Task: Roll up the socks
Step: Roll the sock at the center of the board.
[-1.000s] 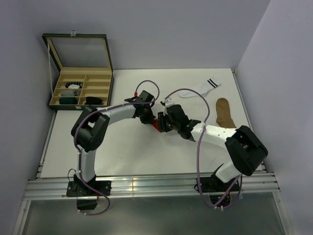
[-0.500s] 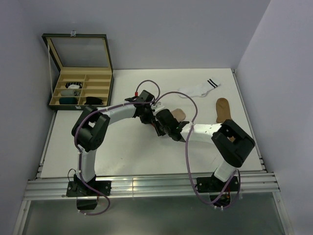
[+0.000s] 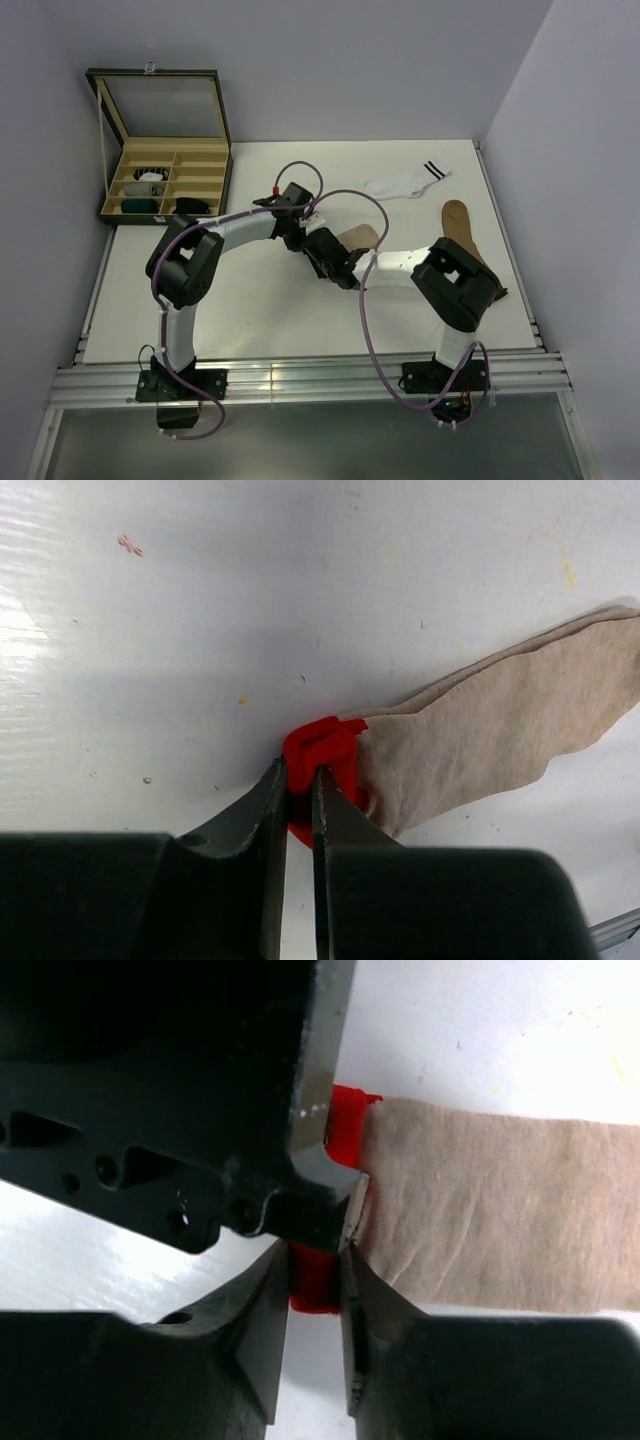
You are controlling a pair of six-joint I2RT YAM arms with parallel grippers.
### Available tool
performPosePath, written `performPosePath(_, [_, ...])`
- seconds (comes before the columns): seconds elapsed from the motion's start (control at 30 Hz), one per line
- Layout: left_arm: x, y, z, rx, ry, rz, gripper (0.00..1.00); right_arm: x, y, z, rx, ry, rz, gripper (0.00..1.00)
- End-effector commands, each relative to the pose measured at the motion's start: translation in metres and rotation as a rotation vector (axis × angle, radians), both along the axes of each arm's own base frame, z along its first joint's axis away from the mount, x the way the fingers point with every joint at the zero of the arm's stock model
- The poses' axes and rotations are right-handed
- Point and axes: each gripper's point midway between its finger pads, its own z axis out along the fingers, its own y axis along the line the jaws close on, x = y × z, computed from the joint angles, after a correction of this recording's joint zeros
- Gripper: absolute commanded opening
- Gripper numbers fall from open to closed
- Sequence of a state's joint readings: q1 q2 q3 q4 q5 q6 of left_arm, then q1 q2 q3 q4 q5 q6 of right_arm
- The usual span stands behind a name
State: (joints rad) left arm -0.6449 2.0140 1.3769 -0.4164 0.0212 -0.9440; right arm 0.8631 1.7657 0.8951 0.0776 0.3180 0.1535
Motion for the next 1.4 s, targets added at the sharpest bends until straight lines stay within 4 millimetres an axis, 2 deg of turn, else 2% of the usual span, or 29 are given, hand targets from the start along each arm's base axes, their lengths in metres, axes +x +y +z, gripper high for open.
performPosePath(0.0, [-0.009,0.009,-0.013,0.078,0.026,-0.009,0.12,-0.011,-0.015,-0.029,-0.107,0.078,-0.044,0.25])
performPosePath(0.1, [-0.008,0.017,-0.007,0.072,0.007,0.036,0.17,-0.015,-0.020,-0.040,-0.108,0.116,-0.056,0.08])
performPosePath(0.13, [-0.005,0.015,0.003,0.041,-0.018,0.060,0.22,-0.017,-0.018,-0.041,-0.089,0.130,-0.051,0.00])
performPosePath(0.2, [-0.005,0.025,0.005,0.029,-0.023,0.108,0.25,-0.024,-0.010,-0.038,-0.021,0.172,-0.006,0.00])
performPosePath(0.23, [-0.001,0.026,0.016,0.007,-0.051,0.124,0.30,-0.024,-0.011,-0.037,0.005,0.192,0.002,0.00])
performPosePath(0.27, [0.000,0.031,0.019,0.002,-0.057,0.145,0.32,-0.022,-0.002,-0.027,0.069,0.189,0.028,0.00])
performPosePath(0.3, [-0.003,0.037,0.017,0.001,-0.051,0.167,0.34,-0.029,0.009,-0.025,0.135,0.233,0.086,0.00])
performPosePath(0.33, [-0.001,0.039,0.027,-0.020,-0.073,0.179,0.37,-0.026,0.009,-0.021,0.184,0.257,0.098,0.00])
performPosePath(0.4, [-0.007,0.051,0.023,-0.022,-0.064,0.214,0.40,-0.026,0.017,-0.012,0.272,0.287,0.137,0.00])
performPosePath(0.43, [-0.008,0.054,0.030,-0.034,-0.079,0.226,0.45,-0.034,0.024,-0.008,0.332,0.338,0.188,0.00])
performPosePath(0.5, [-0.013,0.060,0.027,-0.050,-0.075,0.255,0.49,-0.030,0.025,-0.003,0.406,0.376,0.196,0.00])
performPosePath(0.63, [-0.015,0.065,0.040,-0.099,-0.116,0.289,0.70,-0.033,0.027,-0.007,0.503,0.487,0.212,0.00])
performPosePath(0.7, [-0.015,0.066,0.045,-0.122,-0.134,0.302,0.77,-0.033,0.027,-0.004,0.571,0.547,0.217,0.00])
performPosePath(0.73, [-0.015,0.065,0.048,-0.132,-0.142,0.302,0.81,-0.040,0.030,-0.003,0.613,0.598,0.248,0.00])
performPosePath(0.77, [-0.017,0.064,0.048,-0.145,-0.143,0.298,0.82,-0.033,0.027,0.000,0.662,0.612,0.221,0.00])
performPosePath(0.83, [-0.014,0.059,0.054,-0.178,-0.159,0.289,0.82,-0.035,0.024,-0.001,0.727,0.675,0.215,0.00])
performPosePath(0.87, [-0.015,0.055,0.054,-0.193,-0.152,0.279,0.81,-0.035,0.026,0.004,0.789,0.710,0.216,0.00])
performPosePath(1.0, [-0.017,0.044,0.052,-0.207,-0.144,0.247,0.77,-0.028,0.011,-0.001,0.905,0.790,0.129,0.00])
performPosePath(1.17, [-0.022,0.033,0.043,-0.204,-0.117,0.219,0.70,-0.028,-0.002,-0.023,0.926,0.872,0.010,0.00])
performPosePath(1.37, [-0.025,0.025,0.029,-0.180,-0.087,0.196,0.62,-0.028,-0.010,-0.037,0.925,0.909,-0.069,0.00])
